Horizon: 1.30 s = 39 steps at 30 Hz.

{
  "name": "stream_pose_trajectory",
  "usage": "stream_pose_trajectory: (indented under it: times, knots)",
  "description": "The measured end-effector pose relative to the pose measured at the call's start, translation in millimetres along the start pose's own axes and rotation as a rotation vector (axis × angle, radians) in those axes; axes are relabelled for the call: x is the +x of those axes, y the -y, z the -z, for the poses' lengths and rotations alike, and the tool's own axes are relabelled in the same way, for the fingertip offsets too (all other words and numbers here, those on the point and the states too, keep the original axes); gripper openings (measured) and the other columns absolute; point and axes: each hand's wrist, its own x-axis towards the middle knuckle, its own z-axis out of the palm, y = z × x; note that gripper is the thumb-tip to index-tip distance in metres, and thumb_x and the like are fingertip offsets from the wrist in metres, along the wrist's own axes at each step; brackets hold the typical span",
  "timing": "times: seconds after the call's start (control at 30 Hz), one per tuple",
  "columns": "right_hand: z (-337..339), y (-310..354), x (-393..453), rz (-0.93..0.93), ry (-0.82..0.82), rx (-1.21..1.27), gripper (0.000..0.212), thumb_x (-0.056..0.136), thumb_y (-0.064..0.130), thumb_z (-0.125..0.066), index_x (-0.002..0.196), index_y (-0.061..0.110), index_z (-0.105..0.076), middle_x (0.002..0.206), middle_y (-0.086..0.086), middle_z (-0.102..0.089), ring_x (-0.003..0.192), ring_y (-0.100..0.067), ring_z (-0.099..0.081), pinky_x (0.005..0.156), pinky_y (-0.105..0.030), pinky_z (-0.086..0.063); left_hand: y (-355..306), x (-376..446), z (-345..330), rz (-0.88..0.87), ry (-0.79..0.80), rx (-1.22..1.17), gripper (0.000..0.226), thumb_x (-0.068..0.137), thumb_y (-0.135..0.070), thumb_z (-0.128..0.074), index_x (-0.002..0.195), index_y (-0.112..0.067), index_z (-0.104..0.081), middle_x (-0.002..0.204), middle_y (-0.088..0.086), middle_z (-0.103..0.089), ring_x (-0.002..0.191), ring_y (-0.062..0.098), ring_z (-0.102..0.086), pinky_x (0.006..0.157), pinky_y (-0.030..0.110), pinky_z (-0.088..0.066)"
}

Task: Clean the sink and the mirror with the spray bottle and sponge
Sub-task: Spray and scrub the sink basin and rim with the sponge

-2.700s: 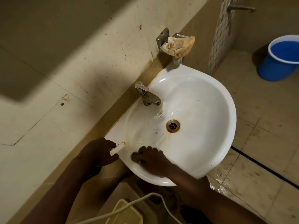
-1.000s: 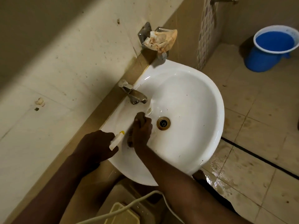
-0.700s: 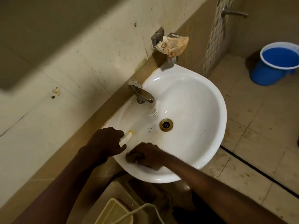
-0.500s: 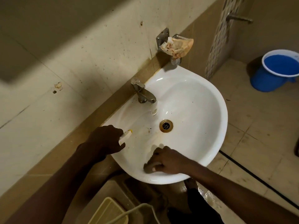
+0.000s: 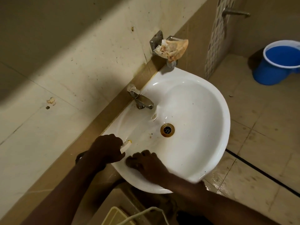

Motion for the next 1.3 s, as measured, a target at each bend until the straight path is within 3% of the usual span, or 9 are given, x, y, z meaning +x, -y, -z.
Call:
stream_pose_trajectory:
  times: [0.1,0.2,0.4,0.63,0.7,0.83,0.9,1.1,1.3]
  knots:
    - [-5,-5,41,-0.376,-0.267,0.053,0.026,0.098,0.042,-0.036,0.118,0.034,-0.049,0.12,-0.005,-0.05,0.106,-0.032,-0.05,0.084,-0.047,-0.049,-9,6,-2,0.065,-0.027,-0.028,0.043,0.086,-0.049,-0.053,0.12,-0.024,-0.06,0.11,0.0,-0.065,0.098,0.017,-0.063,0.077,0.024,-0.043]
    - [5,-14,50,-0.53,-0.318,0.025,0.021,0.097,0.031,-0.043,0.117,0.032,-0.049,0.119,-0.008,-0.048,0.104,-0.035,-0.048,0.082,-0.049,-0.048,-15,10,0,0.031,-0.039,-0.029,0.041,0.086,-0.048,-0.054,0.118,-0.023,-0.06,0.11,0.0,-0.065,0.1,0.018,-0.062,0.078,0.023,-0.041]
    - [9,-35,-10,-0.058,0.09,-0.028,0.036,0.098,0.03,-0.038,0.129,0.046,-0.047,0.139,0.011,-0.045,0.117,-0.025,-0.04,0.095,-0.042,-0.038,-28,21,2,0.032,-0.045,-0.05,0.046,0.085,-0.05,-0.055,0.122,-0.022,-0.058,0.116,0.0,-0.062,0.105,0.017,-0.061,0.087,0.024,-0.044]
    - [33,-45,53,-0.411,-0.148,-0.272,0.034,0.099,0.023,-0.04,0.133,0.023,-0.042,0.127,-0.015,-0.041,0.113,-0.041,-0.043,0.084,-0.049,-0.044,-41,28,-5,0.045,-0.18,-0.069,0.037,0.082,-0.046,-0.061,0.104,-0.016,-0.067,0.098,0.004,-0.069,0.09,0.021,-0.067,0.071,0.024,-0.043]
    - [37,-53,50,-0.396,-0.079,-0.262,0.034,0.098,0.025,-0.042,0.132,0.026,-0.043,0.128,-0.013,-0.04,0.115,-0.041,-0.041,0.085,-0.05,-0.046,-42,27,-7,0.033,-0.235,-0.079,0.034,0.078,-0.044,-0.069,0.096,-0.016,-0.07,0.09,0.005,-0.07,0.082,0.022,-0.069,0.065,0.026,-0.041]
    - [57,-67,-6,-0.115,0.251,-0.265,0.037,0.094,0.036,-0.046,0.131,0.037,-0.045,0.126,-0.008,-0.044,0.111,-0.037,-0.043,0.09,-0.047,-0.044,-42,31,-7,0.035,-0.092,-0.066,0.041,0.085,-0.047,-0.055,0.113,-0.018,-0.062,0.107,0.003,-0.065,0.098,0.019,-0.063,0.078,0.024,-0.042]
    - [62,-69,-28,-0.071,0.236,-0.329,0.04,0.092,0.034,-0.05,0.132,0.028,-0.046,0.124,-0.013,-0.048,0.107,-0.038,-0.048,0.083,-0.042,-0.043,-43,35,-9,0.013,-0.089,-0.056,0.042,0.086,-0.048,-0.053,0.114,-0.017,-0.061,0.108,0.003,-0.065,0.099,0.019,-0.063,0.081,0.025,-0.043]
    - [57,-67,39,-0.409,0.004,-0.376,0.041,0.092,0.017,-0.049,0.131,0.027,-0.041,0.132,-0.011,-0.039,0.117,-0.04,-0.042,0.082,-0.048,-0.045,-50,34,-13,-0.005,-0.108,-0.032,0.038,0.087,-0.044,-0.053,0.11,-0.016,-0.062,0.106,0.003,-0.066,0.097,0.02,-0.064,0.079,0.025,-0.043]
    - [58,-63,12,-0.354,0.175,-0.314,0.038,0.092,0.025,-0.05,0.129,0.031,-0.04,0.124,-0.009,-0.04,0.114,-0.039,-0.044,0.084,-0.047,-0.045,-40,30,-16,0.019,-0.108,-0.013,0.039,0.087,-0.045,-0.053,0.116,-0.02,-0.06,0.107,0.001,-0.065,0.098,0.017,-0.062,0.081,0.023,-0.042]
